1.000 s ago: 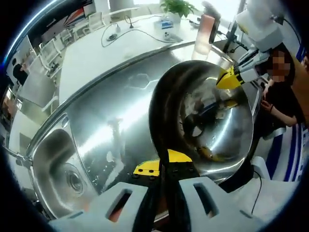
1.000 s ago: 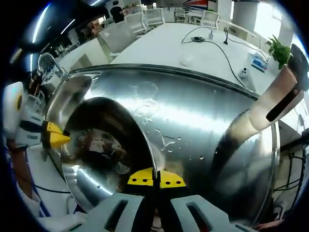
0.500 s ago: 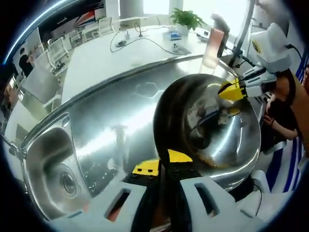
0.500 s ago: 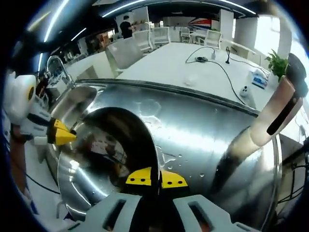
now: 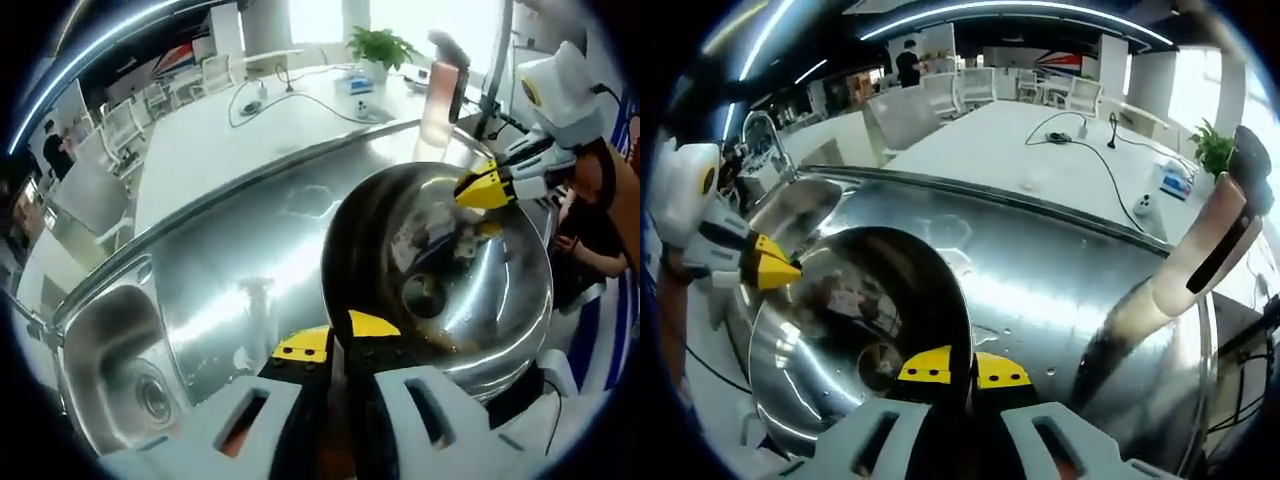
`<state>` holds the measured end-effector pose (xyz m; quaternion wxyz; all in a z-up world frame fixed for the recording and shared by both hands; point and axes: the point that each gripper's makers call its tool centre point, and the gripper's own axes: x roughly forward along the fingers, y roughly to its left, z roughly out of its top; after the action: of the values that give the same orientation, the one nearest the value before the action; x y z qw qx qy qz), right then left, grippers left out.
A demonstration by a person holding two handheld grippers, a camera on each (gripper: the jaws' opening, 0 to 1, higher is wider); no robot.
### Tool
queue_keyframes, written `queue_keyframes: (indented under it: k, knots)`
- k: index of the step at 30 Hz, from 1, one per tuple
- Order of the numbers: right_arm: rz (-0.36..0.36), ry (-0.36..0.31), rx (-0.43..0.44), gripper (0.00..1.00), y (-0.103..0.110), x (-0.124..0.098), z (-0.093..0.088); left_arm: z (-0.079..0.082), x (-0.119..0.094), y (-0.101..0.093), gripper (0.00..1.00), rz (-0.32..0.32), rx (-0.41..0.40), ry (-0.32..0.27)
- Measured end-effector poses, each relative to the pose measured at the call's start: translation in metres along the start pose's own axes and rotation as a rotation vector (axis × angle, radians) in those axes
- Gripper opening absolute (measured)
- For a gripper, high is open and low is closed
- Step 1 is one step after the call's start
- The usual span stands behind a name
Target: Pick up bowl with dirty water move over sink pour dirty water into sink return bowl to place
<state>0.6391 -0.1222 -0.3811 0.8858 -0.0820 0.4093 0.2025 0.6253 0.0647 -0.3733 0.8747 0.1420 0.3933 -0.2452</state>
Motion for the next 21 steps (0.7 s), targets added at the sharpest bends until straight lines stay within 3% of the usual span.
queue_keyframes:
  k: [3,8,10,18,21]
  knots:
    - [-0.01,-0.041,-0.009,0.03,-0.002,-0.002,0.004,0.005,-0.002,-0.002,0.0,0.018,0.03,-0.035]
    - [-0.043,-0.103,0.017,0.02,-0.004,-0.002,0.011,0.008,-0.005,0.001,0.0,0.053,0.08,-0.044]
    - [-0.045,-0.145,0.016,0.03,-0.004,-0.004,0.016,0.017,-0.008,0.008,0.0,0.085,0.117,-0.103]
    - [-0.056,-0.256,-0.036,0.07,0.002,-0.017,0.035,0.018,-0.014,0.004,0.0,0.087,0.147,-0.143]
    - [-0.041,-0.284,-0.049,0.09,0.007,-0.02,0.04,0.022,-0.016,0.006,0.0,0.086,0.137,-0.191]
